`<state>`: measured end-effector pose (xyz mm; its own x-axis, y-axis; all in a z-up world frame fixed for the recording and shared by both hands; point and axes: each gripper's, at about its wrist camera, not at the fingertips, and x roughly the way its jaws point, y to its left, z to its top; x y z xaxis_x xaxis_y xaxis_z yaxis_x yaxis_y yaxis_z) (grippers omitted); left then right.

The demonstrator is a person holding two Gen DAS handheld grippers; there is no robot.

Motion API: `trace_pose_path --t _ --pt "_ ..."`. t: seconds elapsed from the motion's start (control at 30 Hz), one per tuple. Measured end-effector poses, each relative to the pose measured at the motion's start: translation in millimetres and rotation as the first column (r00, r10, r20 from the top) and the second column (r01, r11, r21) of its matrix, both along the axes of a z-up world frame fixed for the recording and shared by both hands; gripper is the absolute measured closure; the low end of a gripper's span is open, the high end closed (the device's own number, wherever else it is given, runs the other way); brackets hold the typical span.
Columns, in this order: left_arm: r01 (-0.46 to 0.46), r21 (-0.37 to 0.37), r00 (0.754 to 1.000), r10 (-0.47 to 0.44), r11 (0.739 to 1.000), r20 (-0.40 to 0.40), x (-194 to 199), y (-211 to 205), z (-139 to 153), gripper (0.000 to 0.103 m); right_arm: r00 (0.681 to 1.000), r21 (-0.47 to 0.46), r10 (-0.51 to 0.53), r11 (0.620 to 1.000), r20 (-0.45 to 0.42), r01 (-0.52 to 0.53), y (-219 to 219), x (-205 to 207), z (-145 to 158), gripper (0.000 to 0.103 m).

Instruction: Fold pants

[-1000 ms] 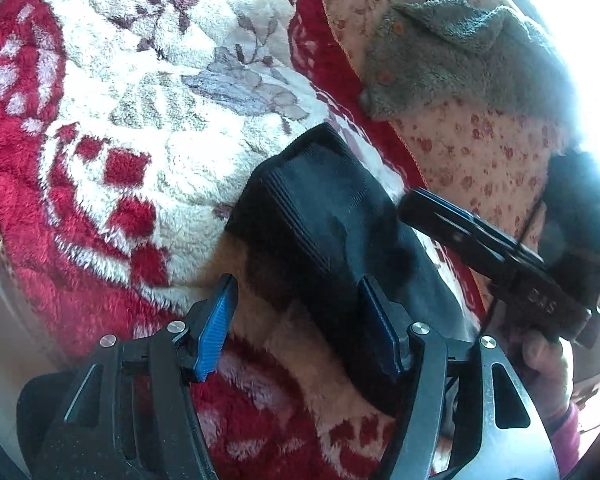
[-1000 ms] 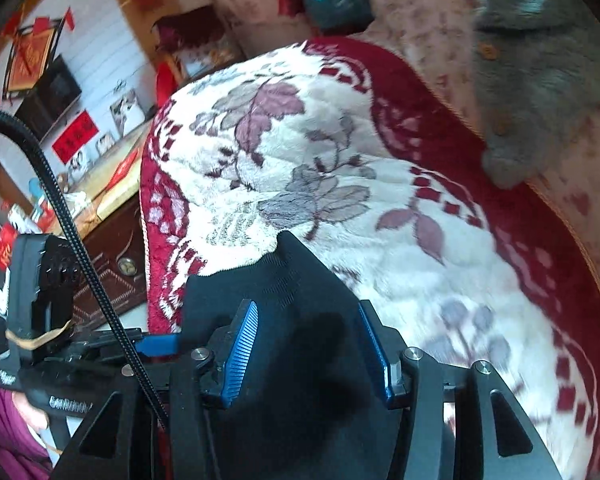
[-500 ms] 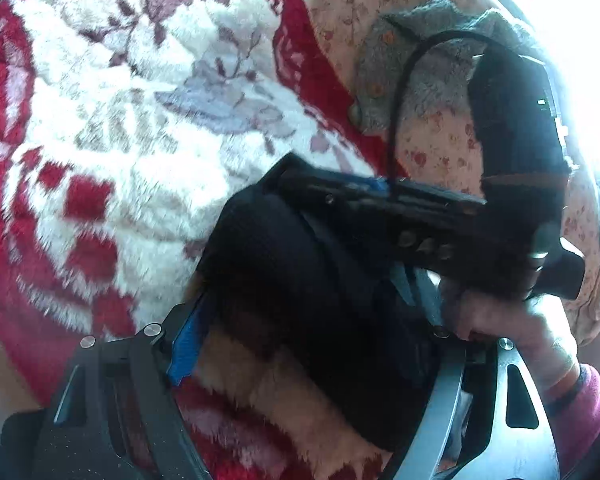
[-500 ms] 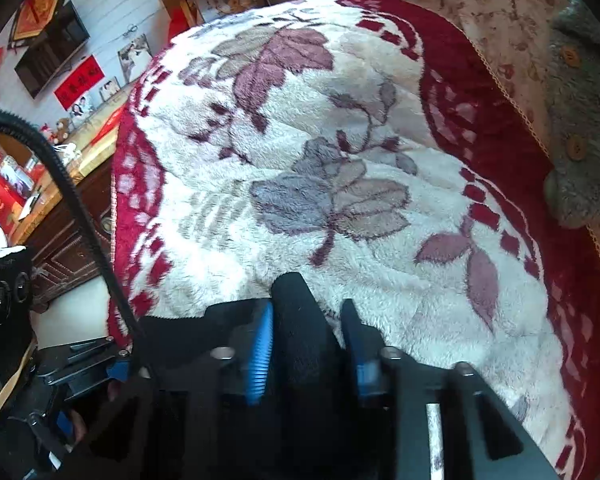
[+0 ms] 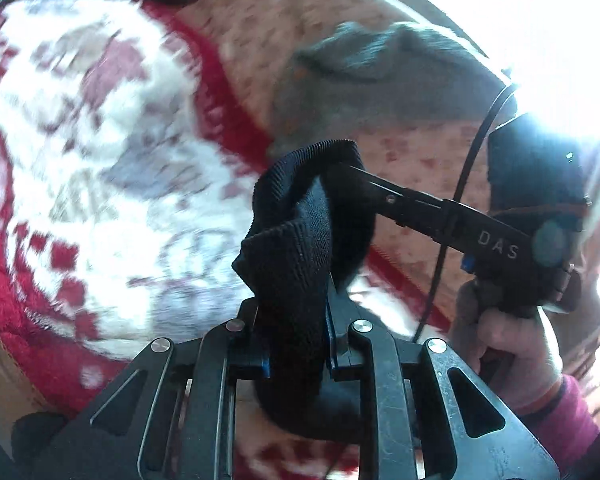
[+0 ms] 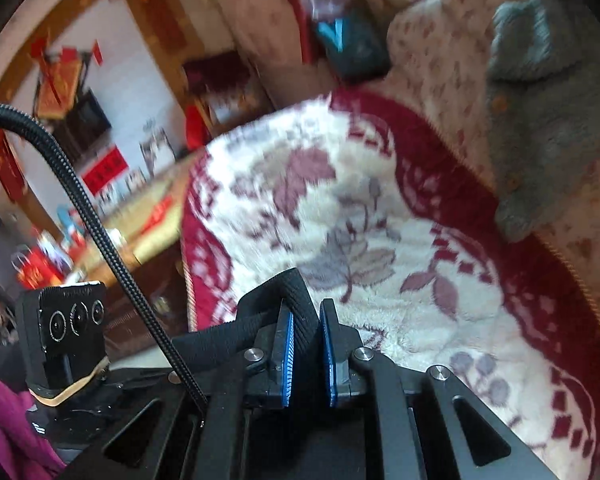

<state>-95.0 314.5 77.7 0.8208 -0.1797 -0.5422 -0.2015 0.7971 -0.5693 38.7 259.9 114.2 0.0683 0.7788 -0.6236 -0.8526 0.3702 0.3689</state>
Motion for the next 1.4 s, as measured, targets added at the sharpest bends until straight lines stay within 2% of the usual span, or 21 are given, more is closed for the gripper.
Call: trace_pose_path --t 0.17,0.3,0.47,0.6,0.8,0.9,1.0,1.03,1.1,1.17,1.27,1.33,1.4 --pt "0.086 0.069 0.993 -0.091 0.994 0.071 0.3 -43.7 39.2 0.085 0.996 0.141 -0.088 0.986 -0.012 0.088 -71.0 -9.9 40.1 0.091" --pt "0.160 0.115 0.982 -0.170 0.980 0.084 1.2 -88.6 57.7 0.086 0.987 0.194 -0.161 0.968 -0.018 0.161 -131.4 -19.9 57.0 0.091" --pt "0.256 0.189 0.959 -0.274 0.948 0.072 4.8 -154.4 67.9 0.085 0.965 0.239 -0.258 0.935 -0.042 0.261 -208.0 -30.8 60.0 0.091" --pt "0.352 0.223 0.928 -0.370 0.909 0.043 11.7 -212.5 63.5 0.085 0.934 0.266 -0.346 0.896 -0.084 0.356 -268.4 -36.3 49.4 0.091" --pt "0.467 0.256 0.881 -0.470 0.847 -0.052 19.7 -286.6 35.3 0.085 0.869 0.266 -0.458 0.827 -0.188 0.494 -356.2 -46.3 9.8 0.091" --pt "0.508 0.257 0.861 -0.491 0.822 -0.132 24.8 -313.9 6.5 0.085 0.827 0.216 -0.513 0.802 -0.230 0.557 -385.6 -52.7 -22.8 0.090" --pt "0.555 0.236 0.831 -0.518 0.798 -0.204 29.9 -328.8 -12.9 0.080 0.770 0.142 -0.588 0.764 -0.249 0.630 -405.9 -55.5 -53.5 0.088" --pt "0.567 0.234 0.823 -0.530 0.790 -0.203 28.3 -331.2 -12.2 0.077 0.752 0.133 -0.606 0.749 -0.260 0.649 -413.0 -56.7 -59.5 0.078" --pt "0.595 0.211 0.804 -0.569 0.776 -0.172 23.3 -330.6 -3.1 0.058 0.714 0.121 -0.646 0.713 -0.270 0.691 -425.2 -56.9 -63.9 0.060" --pt "0.639 0.165 0.769 -0.630 0.751 -0.113 17.2 -328.4 13.8 0.048 0.680 0.111 -0.685 0.679 -0.261 0.726 -435.0 -58.2 -61.8 0.058" --pt "0.679 0.174 0.730 -0.682 0.713 -0.054 5.9 -325.3 34.2 0.047 0.628 0.073 -0.725 0.636 -0.284 0.768 -448.9 -61.8 -59.1 0.058" --pt "0.676 0.229 0.726 -0.686 0.700 -0.046 -3.7 -317.9 42.9 0.047 0.597 0.077 -0.745 0.605 -0.298 0.793 -460.4 -71.5 -55.4 0.058" --pt "0.659 0.262 0.741 -0.669 0.705 -0.062 -4.8 -304.8 42.1 0.047 0.585 0.090 -0.752 0.589 -0.302 0.803 -469.4 -84.4 -51.4 0.058"
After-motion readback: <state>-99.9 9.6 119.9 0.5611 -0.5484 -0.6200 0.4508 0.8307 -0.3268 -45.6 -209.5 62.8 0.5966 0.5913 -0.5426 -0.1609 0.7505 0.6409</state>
